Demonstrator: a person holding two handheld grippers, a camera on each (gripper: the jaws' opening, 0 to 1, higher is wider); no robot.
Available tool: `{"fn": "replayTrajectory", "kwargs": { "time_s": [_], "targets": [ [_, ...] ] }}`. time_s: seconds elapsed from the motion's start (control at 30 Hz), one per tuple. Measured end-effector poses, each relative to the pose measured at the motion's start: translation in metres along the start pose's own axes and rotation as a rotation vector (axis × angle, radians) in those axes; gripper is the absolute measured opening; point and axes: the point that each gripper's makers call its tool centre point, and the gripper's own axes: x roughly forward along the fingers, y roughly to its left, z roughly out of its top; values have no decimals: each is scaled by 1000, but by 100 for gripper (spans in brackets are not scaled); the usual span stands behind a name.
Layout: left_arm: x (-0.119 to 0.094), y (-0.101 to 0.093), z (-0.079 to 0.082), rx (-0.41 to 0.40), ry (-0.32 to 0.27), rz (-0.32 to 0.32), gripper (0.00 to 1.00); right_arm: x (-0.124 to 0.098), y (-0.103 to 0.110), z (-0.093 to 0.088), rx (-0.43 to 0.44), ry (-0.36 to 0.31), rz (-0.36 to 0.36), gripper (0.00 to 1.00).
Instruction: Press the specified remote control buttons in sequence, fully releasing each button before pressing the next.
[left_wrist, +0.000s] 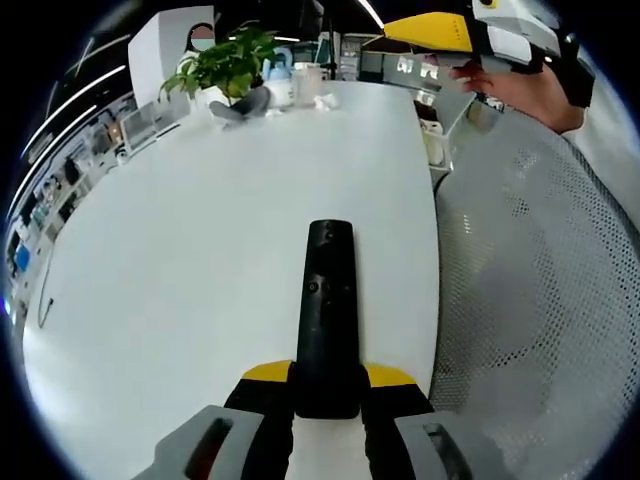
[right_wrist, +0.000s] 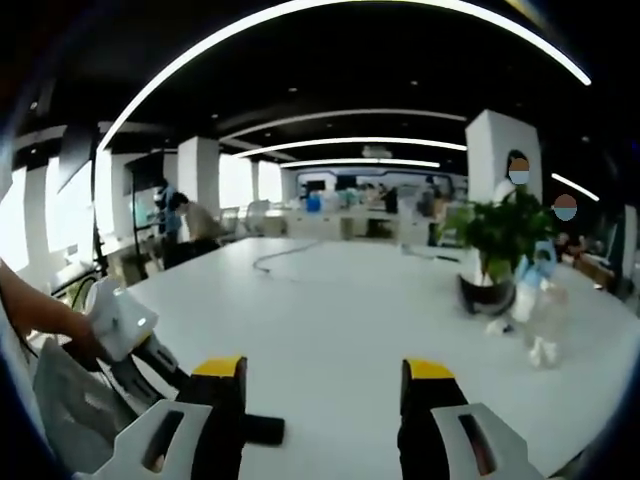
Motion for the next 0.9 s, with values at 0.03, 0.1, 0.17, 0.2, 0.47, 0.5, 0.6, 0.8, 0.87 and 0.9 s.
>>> {"fn": "replayTrajectory", "kwargs": {
  "time_s": [0.03, 0.1, 0.17, 0.2, 0.47, 0.5, 0.6, 0.8, 0.87, 0.9],
  "targets": [
    [0, 0, 1, 3, -4, 2, 25, 0, 0, 0, 0, 1, -1, 60],
    [0, 2, 1, 6, 3, 1, 25, 0, 0, -1, -1, 3, -1, 60],
    [0, 2, 0, 12, 3, -2, 25, 0, 0, -1, -3, 3, 0, 60],
    [1, 3, 1, 13, 3, -3, 25, 0, 0, -1, -4, 3, -1, 60],
    [2, 9, 1, 18, 3, -3, 25, 1, 0, -2, -7, 11, -2, 60],
    [1, 10, 1, 19, 2, -2, 25, 1, 1, -2, -10, 10, -1, 60],
    [0, 13, 1, 15, 6, 0, 25, 1, 1, -2, -15, 11, 0, 60],
    [0, 18, 0, 17, 11, -2, 25, 1, -1, -1, -8, 9, -8, 59],
    [1, 20, 0, 17, 12, -2, 25, 1, -1, -2, -9, 11, -7, 59],
    [0, 21, 0, 17, 13, -2, 25, 1, 0, -2, -10, 12, -7, 59]
  ]
}}
